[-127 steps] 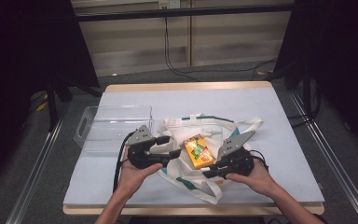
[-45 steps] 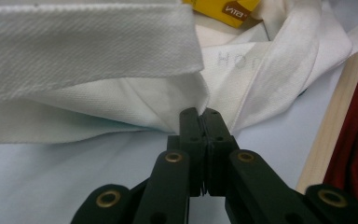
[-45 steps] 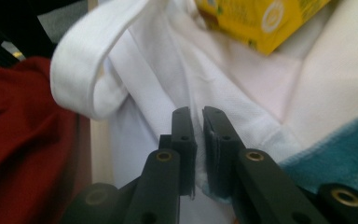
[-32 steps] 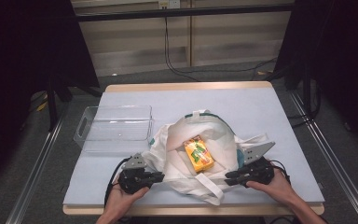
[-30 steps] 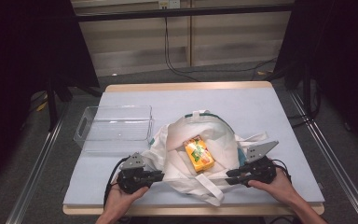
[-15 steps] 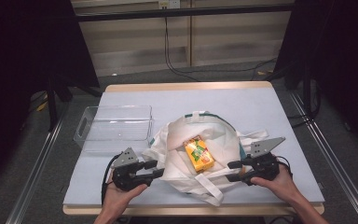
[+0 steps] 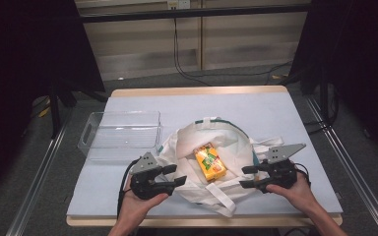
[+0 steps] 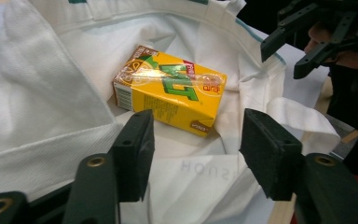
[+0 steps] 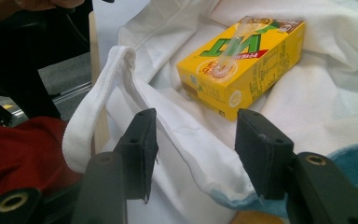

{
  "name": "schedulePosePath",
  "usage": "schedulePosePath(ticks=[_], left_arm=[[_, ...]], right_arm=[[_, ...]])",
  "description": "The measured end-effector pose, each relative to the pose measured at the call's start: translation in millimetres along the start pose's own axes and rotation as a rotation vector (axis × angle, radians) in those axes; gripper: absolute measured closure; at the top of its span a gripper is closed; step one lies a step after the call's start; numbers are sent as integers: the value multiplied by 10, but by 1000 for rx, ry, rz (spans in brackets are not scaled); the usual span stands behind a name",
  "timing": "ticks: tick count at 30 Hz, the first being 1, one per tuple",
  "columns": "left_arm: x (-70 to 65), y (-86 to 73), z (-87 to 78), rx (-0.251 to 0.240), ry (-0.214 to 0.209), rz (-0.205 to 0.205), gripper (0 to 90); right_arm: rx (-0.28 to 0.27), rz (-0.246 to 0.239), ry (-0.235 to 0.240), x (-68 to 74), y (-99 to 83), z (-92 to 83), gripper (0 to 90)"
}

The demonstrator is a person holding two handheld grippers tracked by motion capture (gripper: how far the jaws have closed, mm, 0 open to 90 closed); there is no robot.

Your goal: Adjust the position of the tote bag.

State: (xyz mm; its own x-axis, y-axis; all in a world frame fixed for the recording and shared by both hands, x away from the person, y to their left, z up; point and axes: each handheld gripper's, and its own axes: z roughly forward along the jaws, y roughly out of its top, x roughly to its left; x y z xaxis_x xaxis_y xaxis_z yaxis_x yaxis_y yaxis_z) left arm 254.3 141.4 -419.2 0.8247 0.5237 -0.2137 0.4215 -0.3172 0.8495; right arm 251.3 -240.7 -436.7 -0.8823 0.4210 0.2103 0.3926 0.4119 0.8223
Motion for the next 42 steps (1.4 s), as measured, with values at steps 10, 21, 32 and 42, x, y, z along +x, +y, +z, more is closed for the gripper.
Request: schedulePosePath(ticks=[10, 21, 32, 42], left_arm=[[15, 199, 364, 63, 8, -92, 354], [16, 353, 649, 113, 49, -126, 212], [-8, 449, 843, 206, 97, -152, 145], [-75, 529, 1032, 255, 152, -180, 127]], right_arm=[[-7, -2, 9, 14, 12, -9, 493], [8, -2, 18, 15, -4, 22, 488], [8, -9, 16, 29, -1, 17, 485], [12, -16, 17, 36, -4, 23, 484]])
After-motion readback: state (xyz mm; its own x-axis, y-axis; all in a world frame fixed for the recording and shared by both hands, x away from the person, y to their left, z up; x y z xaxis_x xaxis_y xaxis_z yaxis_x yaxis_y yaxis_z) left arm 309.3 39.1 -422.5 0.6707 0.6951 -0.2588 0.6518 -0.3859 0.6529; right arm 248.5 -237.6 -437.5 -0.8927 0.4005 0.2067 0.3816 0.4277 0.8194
